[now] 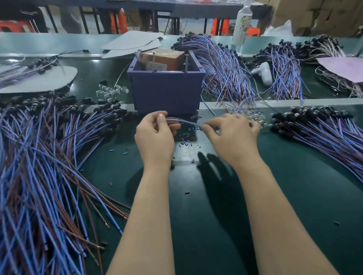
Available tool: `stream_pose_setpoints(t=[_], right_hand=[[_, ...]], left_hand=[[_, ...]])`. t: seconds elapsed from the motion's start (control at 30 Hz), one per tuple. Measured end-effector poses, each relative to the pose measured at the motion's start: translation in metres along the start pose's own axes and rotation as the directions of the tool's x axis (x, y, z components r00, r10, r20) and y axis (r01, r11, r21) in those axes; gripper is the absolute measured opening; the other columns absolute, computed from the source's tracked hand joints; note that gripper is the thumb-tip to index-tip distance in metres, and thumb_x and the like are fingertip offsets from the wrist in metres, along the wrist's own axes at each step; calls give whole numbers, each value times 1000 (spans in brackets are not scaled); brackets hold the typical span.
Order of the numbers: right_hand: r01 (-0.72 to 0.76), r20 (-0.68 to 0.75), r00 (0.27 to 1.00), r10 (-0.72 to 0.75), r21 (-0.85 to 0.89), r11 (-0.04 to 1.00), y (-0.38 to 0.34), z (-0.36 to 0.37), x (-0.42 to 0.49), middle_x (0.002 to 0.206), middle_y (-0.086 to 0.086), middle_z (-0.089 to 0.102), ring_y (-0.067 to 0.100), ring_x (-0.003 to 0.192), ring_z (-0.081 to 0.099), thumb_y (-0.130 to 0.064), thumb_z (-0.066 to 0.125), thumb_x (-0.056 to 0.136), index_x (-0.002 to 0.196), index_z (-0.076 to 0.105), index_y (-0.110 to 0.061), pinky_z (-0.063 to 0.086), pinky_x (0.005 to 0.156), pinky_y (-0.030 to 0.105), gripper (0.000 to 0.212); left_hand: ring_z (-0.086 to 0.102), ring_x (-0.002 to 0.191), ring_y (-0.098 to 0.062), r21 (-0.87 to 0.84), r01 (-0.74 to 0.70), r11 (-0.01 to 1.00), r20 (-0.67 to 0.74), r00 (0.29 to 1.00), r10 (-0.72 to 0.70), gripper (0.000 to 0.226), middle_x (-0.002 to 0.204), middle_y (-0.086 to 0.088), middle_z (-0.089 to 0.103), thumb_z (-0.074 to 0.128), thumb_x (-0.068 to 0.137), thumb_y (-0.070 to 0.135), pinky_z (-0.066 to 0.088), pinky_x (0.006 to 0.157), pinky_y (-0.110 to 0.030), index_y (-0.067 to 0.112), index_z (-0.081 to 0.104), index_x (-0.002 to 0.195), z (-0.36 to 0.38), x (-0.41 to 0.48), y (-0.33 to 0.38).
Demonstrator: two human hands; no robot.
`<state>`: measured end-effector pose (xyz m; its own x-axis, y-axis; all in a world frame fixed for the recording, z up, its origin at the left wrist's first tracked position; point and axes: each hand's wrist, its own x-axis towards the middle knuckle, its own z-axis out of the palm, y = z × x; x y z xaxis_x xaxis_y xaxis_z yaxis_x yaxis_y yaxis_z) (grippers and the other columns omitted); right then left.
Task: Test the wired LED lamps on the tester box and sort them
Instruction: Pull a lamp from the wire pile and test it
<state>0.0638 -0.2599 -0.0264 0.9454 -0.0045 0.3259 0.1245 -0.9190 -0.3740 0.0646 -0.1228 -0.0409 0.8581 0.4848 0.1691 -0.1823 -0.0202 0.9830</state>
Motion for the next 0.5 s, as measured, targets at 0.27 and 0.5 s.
stream_pose_setpoints(t=[0.27,0.5], right_hand=[[153,-62,987,-147,89,984,-10,-3,-1,84,-12,53,14,94,48,-40,47,96,96,68,-26,11,76,27,25],[240,43,967,-252,191,952,-15,-13,-3,83,-10,57,8,81,49,-32,51,96,86,68,-24,32,99,36,21]], left_hand=[[68,77,-18,30,-15,999,-262,965,22,19,83,-1,70,39,98,11,53,87,-43,13,58,95,1,3,-7],[66,67,-5,-252,77,965,-338,927,-162,22,82,-4,69,33,99,6,47,59,-15,9,55,105,2,6,-9]])
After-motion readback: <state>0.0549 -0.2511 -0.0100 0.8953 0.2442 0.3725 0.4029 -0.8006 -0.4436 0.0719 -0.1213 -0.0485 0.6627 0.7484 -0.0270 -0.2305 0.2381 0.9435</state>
